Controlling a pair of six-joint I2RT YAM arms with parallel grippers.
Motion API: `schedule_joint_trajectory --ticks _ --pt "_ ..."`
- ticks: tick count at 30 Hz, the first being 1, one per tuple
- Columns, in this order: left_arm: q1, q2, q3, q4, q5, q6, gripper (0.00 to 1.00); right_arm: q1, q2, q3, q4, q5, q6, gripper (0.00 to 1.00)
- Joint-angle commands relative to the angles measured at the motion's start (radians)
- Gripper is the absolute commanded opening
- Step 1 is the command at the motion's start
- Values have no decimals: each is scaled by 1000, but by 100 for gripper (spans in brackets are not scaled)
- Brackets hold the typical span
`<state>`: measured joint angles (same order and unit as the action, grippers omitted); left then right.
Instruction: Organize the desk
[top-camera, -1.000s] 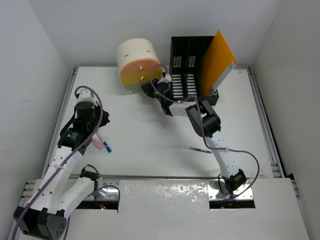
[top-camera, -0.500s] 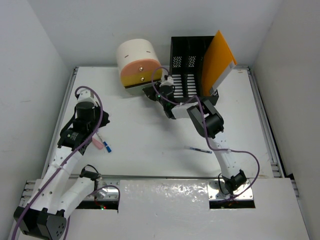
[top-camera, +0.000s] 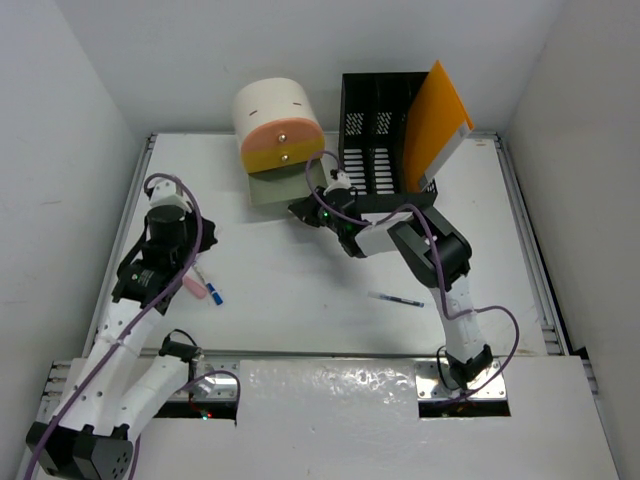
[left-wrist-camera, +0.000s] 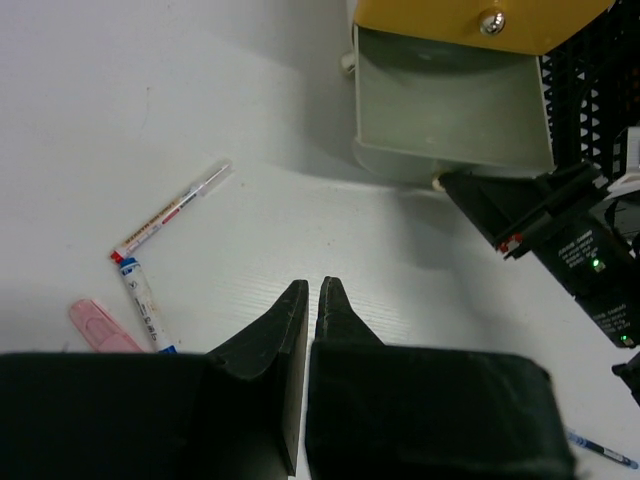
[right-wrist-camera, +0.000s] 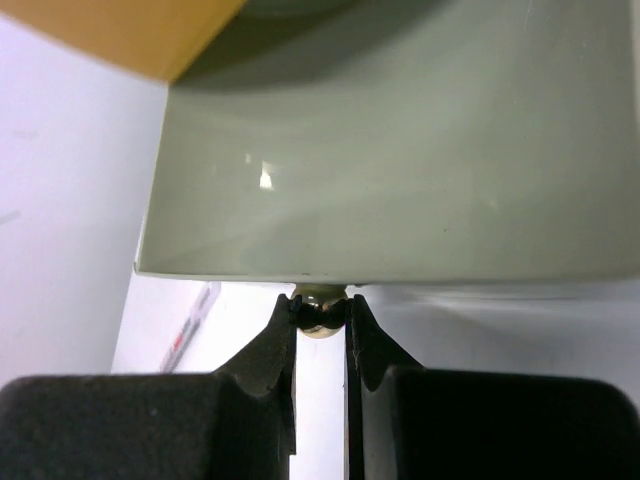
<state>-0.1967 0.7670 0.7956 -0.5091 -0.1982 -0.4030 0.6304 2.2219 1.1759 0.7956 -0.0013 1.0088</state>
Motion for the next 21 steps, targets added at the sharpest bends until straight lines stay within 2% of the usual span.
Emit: schedule_joint_trajectory --ticks 1,3,4,6,10,14,17,20,21 --pt "-6 -29 -9 57 -9 -17 0 29 -94 -62 24 -55 -18 0" --pt "-6 -35 -9 60 -10 -19 0 35 -120 -82 24 -63 -22 0" --pt "-6 -40 -9 60 -9 -19 0 40 -126 -94 24 -68 -19 3" --pt "-6 -44 -10 63 -10 -19 0 41 -137 -104 22 -78 -21 23" --pt "-6 -52 -15 63 -12 -17 0 43 -194 -139 -45 -68 -86 52" --pt "-6 -63 -25 67 -26 -11 0 45 -338 -177 -195 -10 -232 57" --pt "-6 -63 -32 63 -56 0 0 45 -421 -194 -384 26 -338 59" --pt "-6 -57 -22 43 -78 19 0 43 -521 -176 -629 93 -439 60" --pt "-6 -61 -18 43 -79 23 0 43 -557 -148 -779 116 -475 60"
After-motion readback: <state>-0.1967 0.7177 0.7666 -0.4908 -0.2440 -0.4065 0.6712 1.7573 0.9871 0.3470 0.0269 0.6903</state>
